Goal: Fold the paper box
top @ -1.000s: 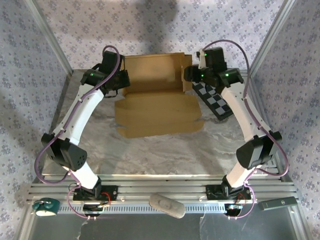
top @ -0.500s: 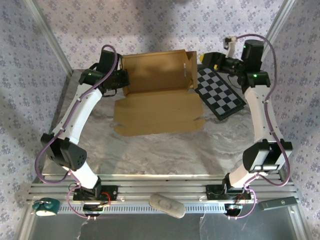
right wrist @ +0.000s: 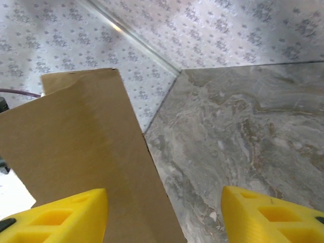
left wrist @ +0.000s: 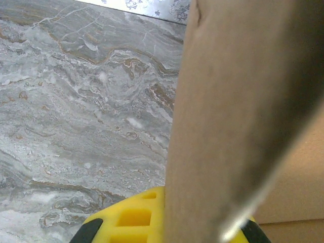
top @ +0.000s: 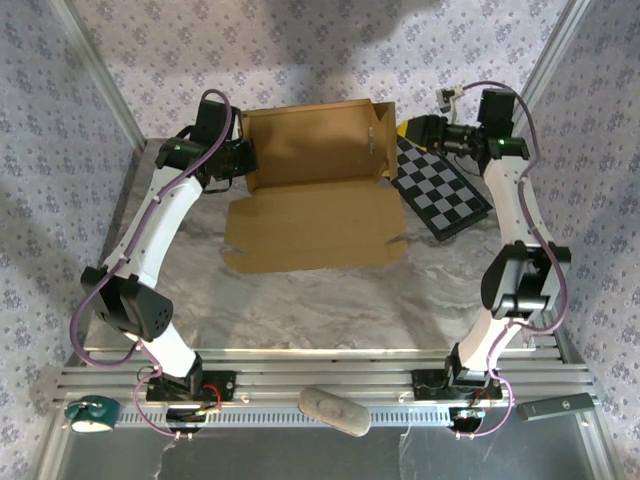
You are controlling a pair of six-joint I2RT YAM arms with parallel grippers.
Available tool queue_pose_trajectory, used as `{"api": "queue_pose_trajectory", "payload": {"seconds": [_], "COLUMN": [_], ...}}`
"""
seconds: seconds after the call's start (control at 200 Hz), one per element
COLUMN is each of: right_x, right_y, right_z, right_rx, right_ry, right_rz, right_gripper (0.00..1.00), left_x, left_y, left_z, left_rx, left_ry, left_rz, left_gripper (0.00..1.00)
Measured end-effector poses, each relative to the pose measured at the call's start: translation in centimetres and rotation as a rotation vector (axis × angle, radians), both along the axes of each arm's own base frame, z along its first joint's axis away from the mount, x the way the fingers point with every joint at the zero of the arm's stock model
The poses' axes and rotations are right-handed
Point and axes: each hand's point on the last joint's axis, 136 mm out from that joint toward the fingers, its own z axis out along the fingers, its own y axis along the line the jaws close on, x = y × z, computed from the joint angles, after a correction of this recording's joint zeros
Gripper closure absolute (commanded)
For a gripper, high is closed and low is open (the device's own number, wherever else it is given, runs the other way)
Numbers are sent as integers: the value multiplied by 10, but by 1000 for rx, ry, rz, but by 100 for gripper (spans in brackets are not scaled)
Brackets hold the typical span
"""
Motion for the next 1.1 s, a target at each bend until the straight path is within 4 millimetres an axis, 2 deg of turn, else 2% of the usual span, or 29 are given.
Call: {"api": "queue_pose_trajectory", "payload": {"seconds": [0.135,0.29,0.585,0.81,1.099], "right_x": [-5,-19,-9,-7,12], "right_y": [29,58,53,77,86], "right_z": [-10,-6,-7,2,-22], "right_rx": [25,24,-131,-279,-542], "right_ry": [43,42,3,-87,-136], "right_rz": [97,171,54,10,-128], "right_gripper": [42,43,39,42,45], "left_x": [0,0,1,2,1], "left_y": [1,2,5,6,6], "left_z": [0,0,0,0,-1], "left_rx": [1,4,3,7,28], "left_ry": [0,0,0,-1,-3], "left_rz": [2,1,5,8,16], "left_gripper": [100,100,100,100,100]}}
